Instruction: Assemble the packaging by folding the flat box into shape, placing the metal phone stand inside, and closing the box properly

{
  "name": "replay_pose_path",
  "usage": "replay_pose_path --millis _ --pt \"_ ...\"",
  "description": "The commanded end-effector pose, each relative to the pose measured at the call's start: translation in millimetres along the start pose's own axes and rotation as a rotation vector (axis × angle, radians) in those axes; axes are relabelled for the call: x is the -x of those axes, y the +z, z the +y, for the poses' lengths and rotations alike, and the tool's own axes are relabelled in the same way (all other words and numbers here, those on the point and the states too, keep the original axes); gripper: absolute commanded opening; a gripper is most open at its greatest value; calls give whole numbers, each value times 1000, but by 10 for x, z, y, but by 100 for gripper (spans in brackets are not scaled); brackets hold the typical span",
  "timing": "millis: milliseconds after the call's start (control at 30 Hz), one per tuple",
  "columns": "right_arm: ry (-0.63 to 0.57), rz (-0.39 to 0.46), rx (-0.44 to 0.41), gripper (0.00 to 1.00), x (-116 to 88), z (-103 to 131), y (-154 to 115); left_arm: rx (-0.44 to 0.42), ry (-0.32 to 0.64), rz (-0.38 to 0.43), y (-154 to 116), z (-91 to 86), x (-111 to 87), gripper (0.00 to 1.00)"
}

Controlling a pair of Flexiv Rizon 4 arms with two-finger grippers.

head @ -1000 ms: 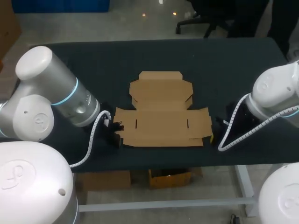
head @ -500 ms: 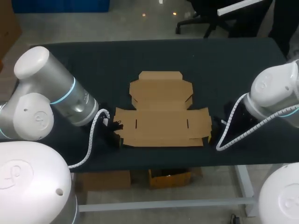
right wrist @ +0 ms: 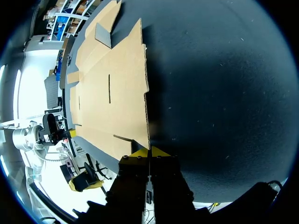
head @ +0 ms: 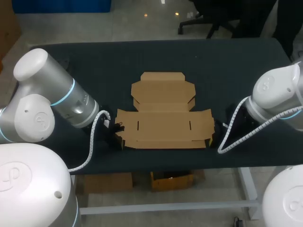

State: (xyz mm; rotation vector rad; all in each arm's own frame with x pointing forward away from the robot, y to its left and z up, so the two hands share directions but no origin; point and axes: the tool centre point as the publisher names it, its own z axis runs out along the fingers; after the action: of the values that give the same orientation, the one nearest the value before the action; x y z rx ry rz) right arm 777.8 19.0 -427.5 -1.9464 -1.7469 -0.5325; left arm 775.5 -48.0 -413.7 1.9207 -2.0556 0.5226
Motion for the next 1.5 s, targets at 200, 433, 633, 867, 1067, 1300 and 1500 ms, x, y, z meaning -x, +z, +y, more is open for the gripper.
replay_pose_path --millis 200,433,633,867,1067,1300,1500 --pt "0 19 -17 0 14 22 38 -1 -1 3 14 -1 5 0" --pt "-3 28 -25 0 -20 18 69 -3 -1 3 9 8 9 0" --pt "3 27 -23 0 -46 -7 68 -4 0 3 8 23 18 0" --pt "17 12 -3 0 -77 -65 41 -6 0 4 -2 34 27 0" --pt "22 3 10 0 -89 -111 50 -6 0 3 -5 45 34 0" --pt "21 -3 16 0 -104 -119 86 -2 3 2 0 54 34 0" --pt "21 4 10 0 -90 -95 107 2 6 2 10 59 35 0"
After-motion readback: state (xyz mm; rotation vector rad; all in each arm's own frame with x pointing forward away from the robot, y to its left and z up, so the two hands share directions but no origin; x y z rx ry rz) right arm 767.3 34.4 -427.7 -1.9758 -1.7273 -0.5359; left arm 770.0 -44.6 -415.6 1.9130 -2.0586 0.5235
